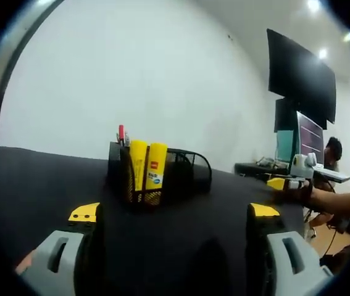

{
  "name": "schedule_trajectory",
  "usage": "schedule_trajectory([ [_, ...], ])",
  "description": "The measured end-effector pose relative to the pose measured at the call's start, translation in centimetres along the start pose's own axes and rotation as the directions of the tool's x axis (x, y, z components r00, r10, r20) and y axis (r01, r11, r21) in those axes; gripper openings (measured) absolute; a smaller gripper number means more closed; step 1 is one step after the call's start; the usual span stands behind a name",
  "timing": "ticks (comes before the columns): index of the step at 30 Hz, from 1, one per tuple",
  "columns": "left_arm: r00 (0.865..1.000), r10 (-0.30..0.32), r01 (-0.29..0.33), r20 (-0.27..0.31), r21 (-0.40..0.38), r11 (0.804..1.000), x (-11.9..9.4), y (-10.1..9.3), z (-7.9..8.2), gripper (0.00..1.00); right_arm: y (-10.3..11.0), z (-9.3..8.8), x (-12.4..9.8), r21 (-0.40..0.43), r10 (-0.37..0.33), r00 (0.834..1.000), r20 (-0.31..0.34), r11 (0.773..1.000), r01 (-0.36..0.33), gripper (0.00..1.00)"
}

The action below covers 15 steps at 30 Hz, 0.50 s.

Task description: Pick up pens and glue sticks and place them into the holder.

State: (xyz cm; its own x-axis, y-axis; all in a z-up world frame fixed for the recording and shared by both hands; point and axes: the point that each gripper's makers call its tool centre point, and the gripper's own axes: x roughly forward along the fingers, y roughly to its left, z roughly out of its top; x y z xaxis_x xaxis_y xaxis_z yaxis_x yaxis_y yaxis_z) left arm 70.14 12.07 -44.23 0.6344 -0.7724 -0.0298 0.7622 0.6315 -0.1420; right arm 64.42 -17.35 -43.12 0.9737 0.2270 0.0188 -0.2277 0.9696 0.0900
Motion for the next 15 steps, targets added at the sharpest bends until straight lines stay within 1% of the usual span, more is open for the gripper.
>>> schedule_trajectory([
  [2,1.0,-0.019,0.019,-0.011,0.014,1.0,0.09,-0.49,-0.22,0.96,-0.02,0.05,-0.03,0.004,0.004,1.0,0.006,1.0,-0.005,0.91],
  [5,0.999,-0.039,0.039,-0.004,0.008,0.999,0.2,-0.59,-0.13,0.96,0.22,-0.01,0.0,0.0,0.019,1.0,0.006,1.0,-0.019,0.91],
  [9,0.999,-0.036,0.036,0.018,-0.031,0.999,0.06,-0.48,0.32,0.96,0.07,-0.18,0.1,-0.006,0.018,1.0,-0.003,1.0,-0.018,0.91],
  [12,0.999,-0.031,0.032,0.024,-0.033,0.999,0.05,-0.53,0.42,0.96,-0.06,0.03,0.03,0.002,0.014,1.0,0.01,1.0,-0.014,0.91],
  [15,0.999,-0.03,0.031,0.023,-0.03,0.999,0.07,-0.52,0.36,0.96,0.05,-0.21,0.13,-0.005,0.018,1.0,-0.002,1.0,-0.018,0.91],
])
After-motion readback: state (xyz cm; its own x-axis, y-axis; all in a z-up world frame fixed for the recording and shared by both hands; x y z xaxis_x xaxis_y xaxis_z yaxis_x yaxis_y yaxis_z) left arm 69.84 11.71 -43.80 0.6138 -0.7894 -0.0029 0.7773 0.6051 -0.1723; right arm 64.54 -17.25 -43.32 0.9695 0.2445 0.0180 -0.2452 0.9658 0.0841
